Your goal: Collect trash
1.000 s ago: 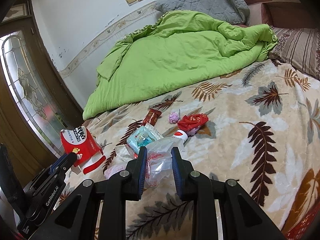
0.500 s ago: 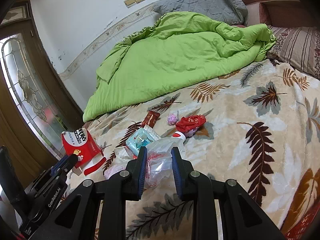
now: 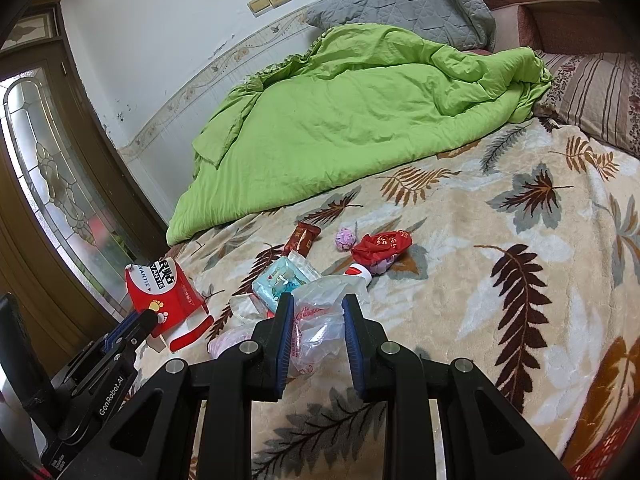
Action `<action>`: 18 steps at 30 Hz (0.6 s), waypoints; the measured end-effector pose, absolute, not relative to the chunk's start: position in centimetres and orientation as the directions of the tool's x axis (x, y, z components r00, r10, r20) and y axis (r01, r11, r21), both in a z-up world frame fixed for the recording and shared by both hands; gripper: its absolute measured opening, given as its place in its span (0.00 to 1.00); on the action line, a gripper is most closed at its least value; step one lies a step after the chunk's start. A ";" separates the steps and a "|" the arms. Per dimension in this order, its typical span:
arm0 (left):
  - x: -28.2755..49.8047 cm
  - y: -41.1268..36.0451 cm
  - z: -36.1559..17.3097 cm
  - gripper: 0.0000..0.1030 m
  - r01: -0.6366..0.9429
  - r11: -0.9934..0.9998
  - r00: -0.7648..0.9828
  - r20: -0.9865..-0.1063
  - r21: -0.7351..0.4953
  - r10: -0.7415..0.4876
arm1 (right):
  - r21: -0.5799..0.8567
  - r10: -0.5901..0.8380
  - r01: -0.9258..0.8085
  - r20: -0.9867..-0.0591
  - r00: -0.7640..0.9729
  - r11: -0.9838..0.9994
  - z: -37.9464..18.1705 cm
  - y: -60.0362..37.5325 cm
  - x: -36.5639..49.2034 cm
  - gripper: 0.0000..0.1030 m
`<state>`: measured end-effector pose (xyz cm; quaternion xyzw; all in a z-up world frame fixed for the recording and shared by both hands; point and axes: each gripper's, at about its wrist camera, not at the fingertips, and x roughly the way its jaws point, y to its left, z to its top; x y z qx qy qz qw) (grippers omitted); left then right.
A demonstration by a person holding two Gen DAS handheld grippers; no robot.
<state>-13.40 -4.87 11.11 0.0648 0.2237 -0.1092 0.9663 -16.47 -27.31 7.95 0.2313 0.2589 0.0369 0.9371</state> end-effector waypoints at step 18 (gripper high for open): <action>-13.4 -4.9 11.2 0.12 0.239 0.968 0.877 -0.445 0.078 -0.181 | 0.453 0.187 0.052 -0.465 0.865 0.890 8.1 -27.3 -16.5 0.25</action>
